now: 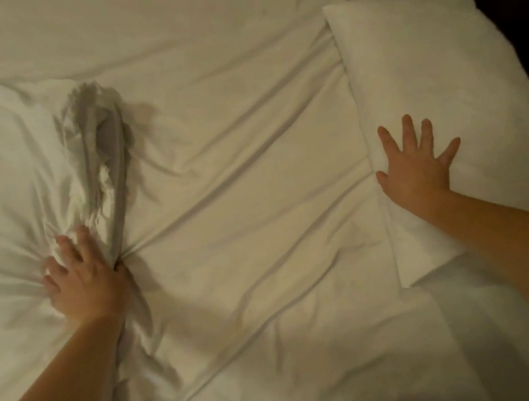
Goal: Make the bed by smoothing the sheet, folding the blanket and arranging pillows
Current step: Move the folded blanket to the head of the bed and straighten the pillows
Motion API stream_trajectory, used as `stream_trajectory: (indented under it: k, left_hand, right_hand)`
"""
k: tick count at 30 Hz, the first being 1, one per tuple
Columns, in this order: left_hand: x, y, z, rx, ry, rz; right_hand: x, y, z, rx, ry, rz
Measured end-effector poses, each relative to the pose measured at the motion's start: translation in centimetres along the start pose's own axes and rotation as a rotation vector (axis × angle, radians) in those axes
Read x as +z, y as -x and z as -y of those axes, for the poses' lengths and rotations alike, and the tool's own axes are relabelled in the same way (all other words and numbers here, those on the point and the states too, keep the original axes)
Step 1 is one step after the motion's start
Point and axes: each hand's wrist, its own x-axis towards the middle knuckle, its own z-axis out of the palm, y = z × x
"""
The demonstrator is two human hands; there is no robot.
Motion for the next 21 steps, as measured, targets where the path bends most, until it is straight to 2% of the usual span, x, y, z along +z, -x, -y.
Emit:
stream_trajectory:
  k: [14, 21]
  left_hand:
    - [-1.8, 0.0, -0.5, -0.045, 0.181, -0.049]
    - [-2.7, -0.3, -0.9, -0.112, 0.179, 0.031]
  right_hand:
    - [1.7, -1.4, -0.7, 0.035, -0.025, 0.037]
    - [2.1, -0.7, -1.3, 0.049, -0.041, 0.031]
